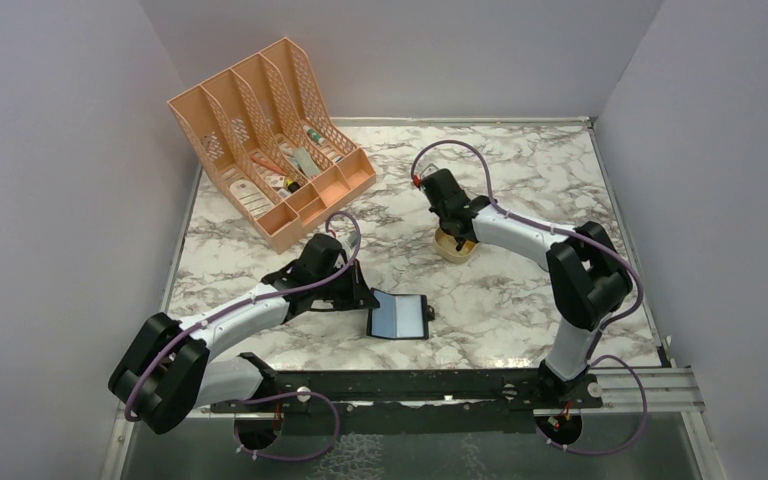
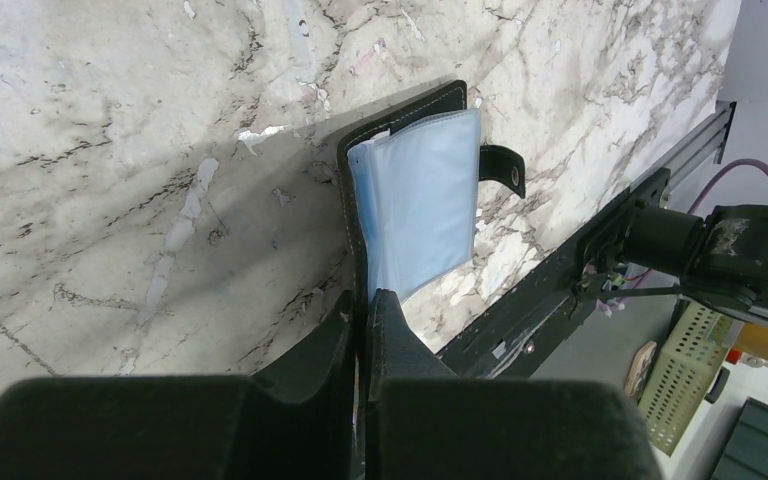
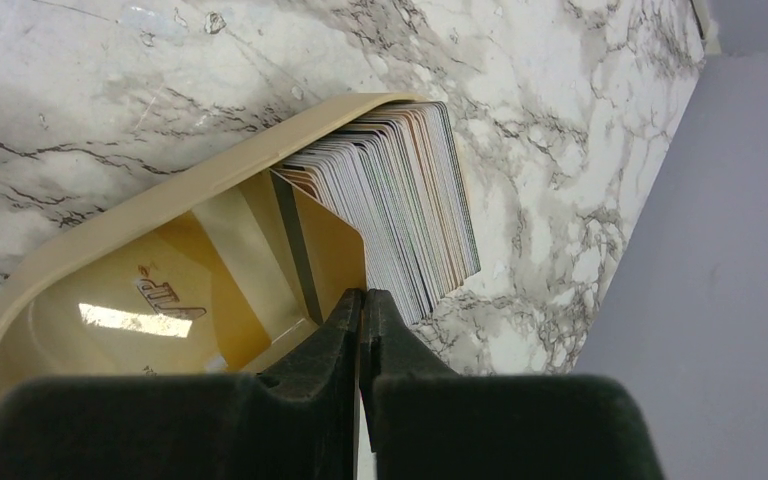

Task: Put the credit cards into the card holder
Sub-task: Pick up the credit card from the storage box.

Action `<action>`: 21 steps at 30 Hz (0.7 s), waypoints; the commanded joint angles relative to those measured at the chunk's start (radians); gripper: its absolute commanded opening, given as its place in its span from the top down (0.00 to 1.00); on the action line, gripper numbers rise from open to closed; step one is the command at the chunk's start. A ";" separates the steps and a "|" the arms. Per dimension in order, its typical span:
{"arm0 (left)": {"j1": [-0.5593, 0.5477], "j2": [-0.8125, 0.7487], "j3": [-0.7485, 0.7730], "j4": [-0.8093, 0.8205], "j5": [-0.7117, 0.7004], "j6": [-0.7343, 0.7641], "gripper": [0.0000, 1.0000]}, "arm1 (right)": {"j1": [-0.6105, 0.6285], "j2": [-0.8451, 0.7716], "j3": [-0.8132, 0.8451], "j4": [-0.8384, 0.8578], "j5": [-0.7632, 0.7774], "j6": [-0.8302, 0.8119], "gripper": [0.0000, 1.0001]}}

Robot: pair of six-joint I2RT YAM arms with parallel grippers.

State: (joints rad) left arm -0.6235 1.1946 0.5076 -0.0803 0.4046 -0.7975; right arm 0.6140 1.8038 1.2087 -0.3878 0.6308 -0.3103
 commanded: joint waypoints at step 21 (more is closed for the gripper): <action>0.004 0.034 -0.035 0.281 0.066 -0.168 1.00 | 0.048 -0.165 0.287 -0.536 -0.206 0.433 0.99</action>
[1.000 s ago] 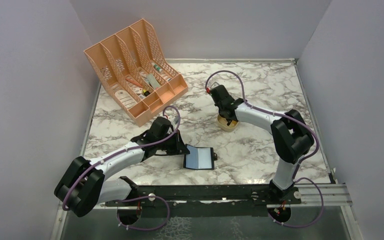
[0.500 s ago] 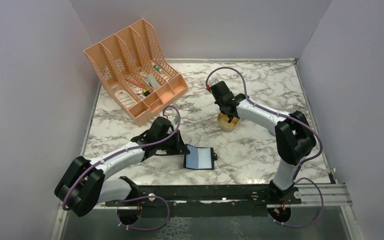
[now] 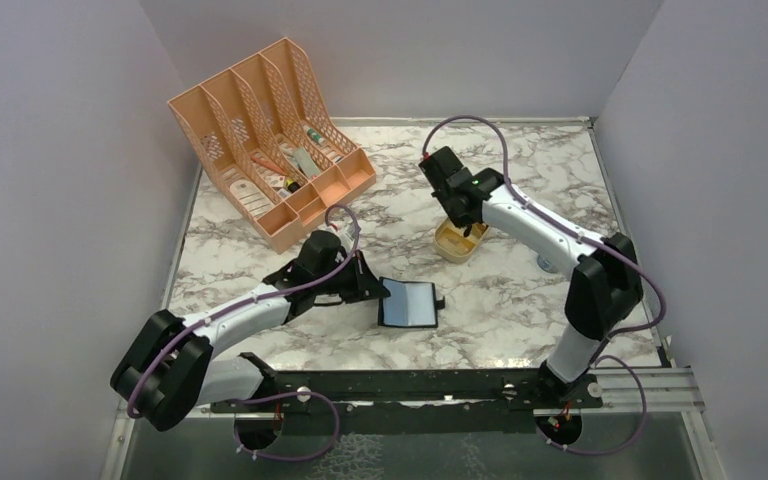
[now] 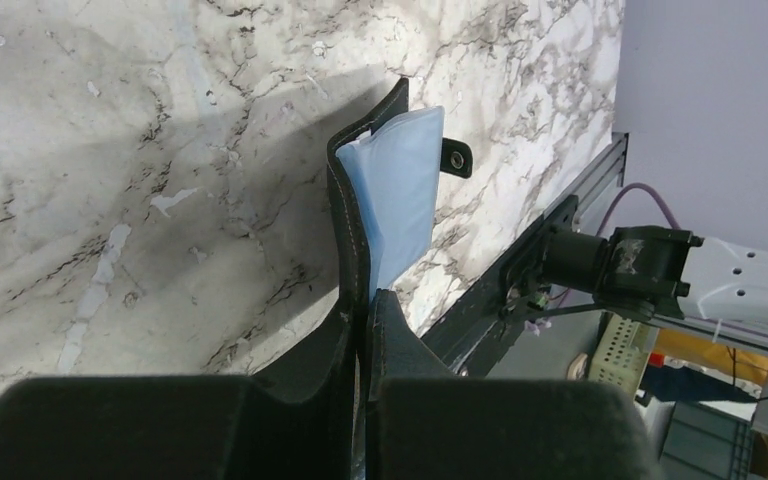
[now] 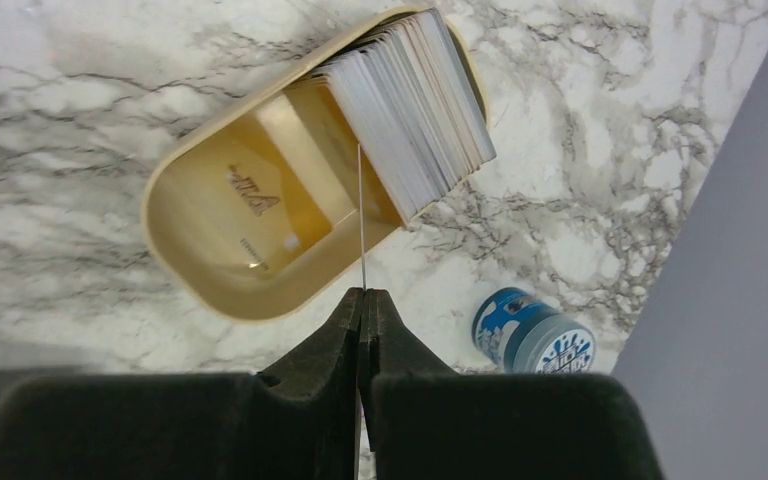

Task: Put the credit cards into the card holder
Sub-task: Pick up the credit card from the storage box, then insert the credit card into the card holder.

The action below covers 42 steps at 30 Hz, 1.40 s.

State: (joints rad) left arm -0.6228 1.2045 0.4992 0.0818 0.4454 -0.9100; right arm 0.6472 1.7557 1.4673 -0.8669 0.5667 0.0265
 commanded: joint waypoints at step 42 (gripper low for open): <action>0.005 0.085 -0.045 -0.026 -0.119 0.073 0.71 | 0.031 -0.397 -0.704 0.554 -0.870 0.655 0.99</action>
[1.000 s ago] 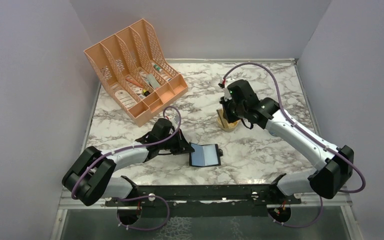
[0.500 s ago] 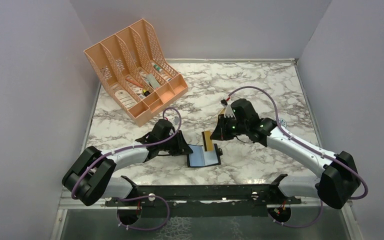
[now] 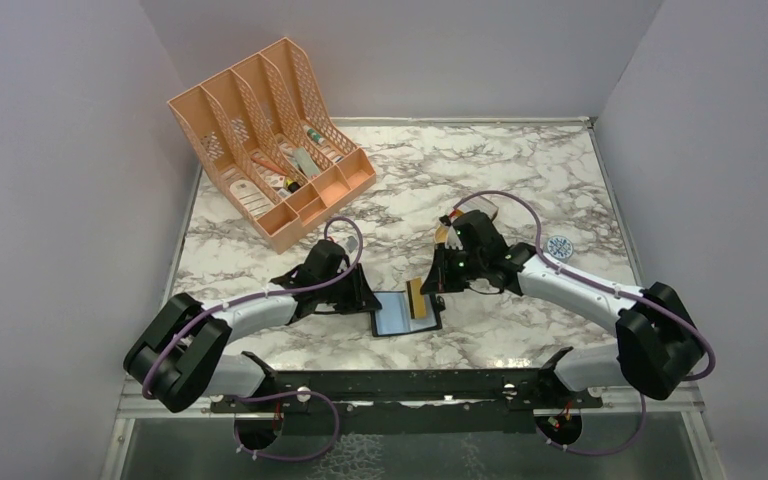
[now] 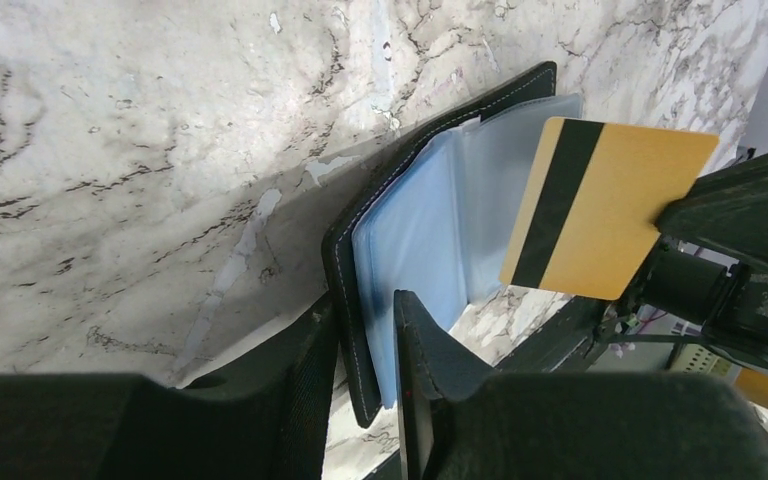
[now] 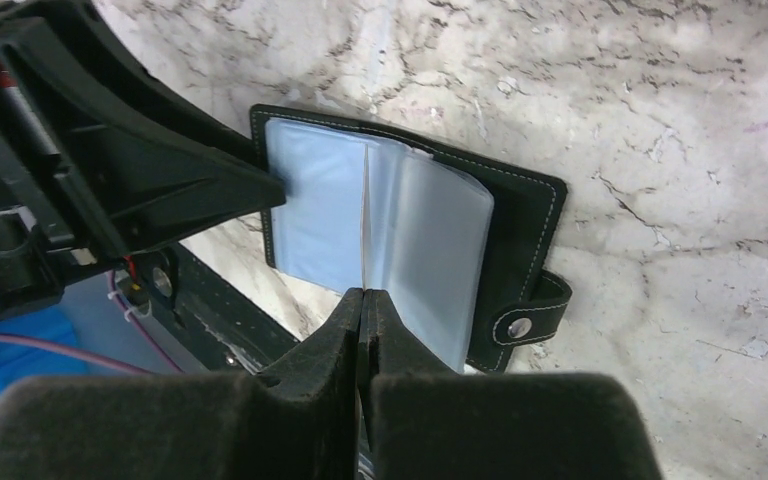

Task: Put the credit cards into the card holder
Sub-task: Insert the credit card into the card holder.

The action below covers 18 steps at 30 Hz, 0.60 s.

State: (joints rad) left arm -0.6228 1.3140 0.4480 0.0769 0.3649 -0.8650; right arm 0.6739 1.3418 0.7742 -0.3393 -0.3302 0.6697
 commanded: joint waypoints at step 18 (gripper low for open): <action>0.004 -0.033 -0.020 -0.030 -0.070 0.053 0.98 | 0.003 0.127 -0.056 0.100 -0.046 -0.002 0.99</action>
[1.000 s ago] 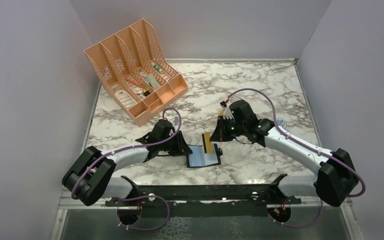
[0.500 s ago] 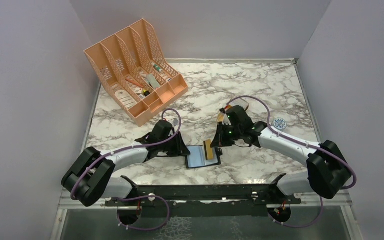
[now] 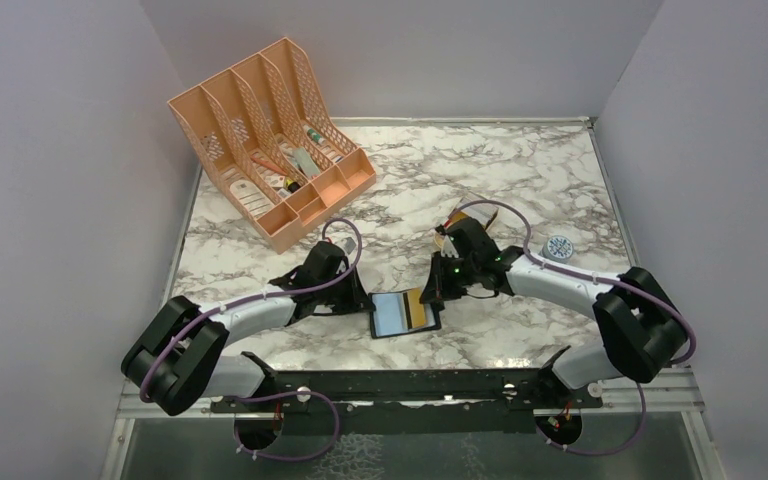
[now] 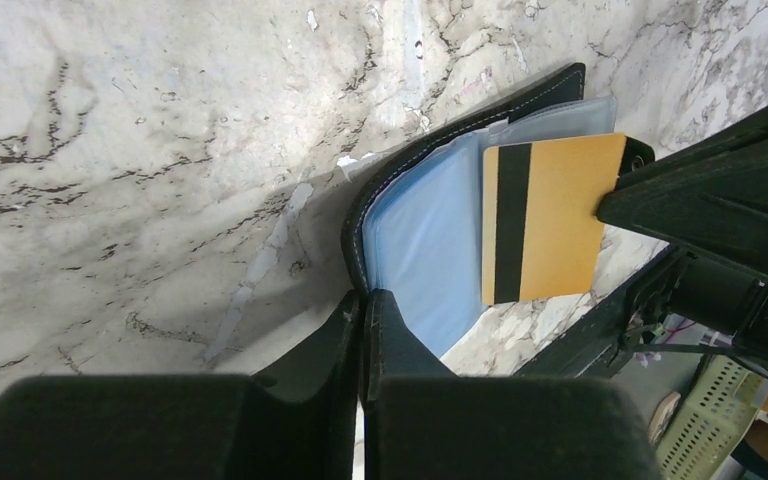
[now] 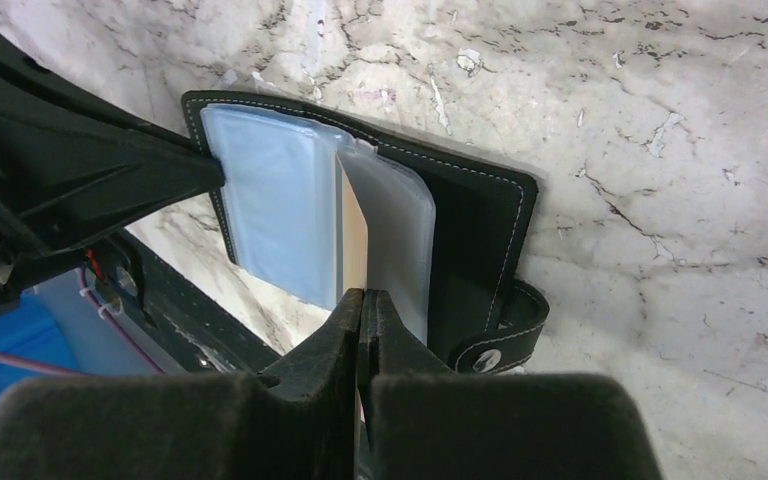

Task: Put the credit cards into the card holder
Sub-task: Insert the credit card into the card holder.

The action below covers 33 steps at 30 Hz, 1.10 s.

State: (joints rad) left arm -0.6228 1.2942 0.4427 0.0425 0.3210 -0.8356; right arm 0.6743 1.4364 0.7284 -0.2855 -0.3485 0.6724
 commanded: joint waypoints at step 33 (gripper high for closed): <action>0.003 0.010 -0.026 0.041 0.003 0.029 1.00 | 0.002 0.127 0.034 0.103 0.019 -0.062 0.99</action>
State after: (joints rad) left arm -0.6228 1.2945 0.4294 0.0582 0.3214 -0.8200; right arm 0.6743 1.5475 0.7414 -0.2291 -0.3523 0.6147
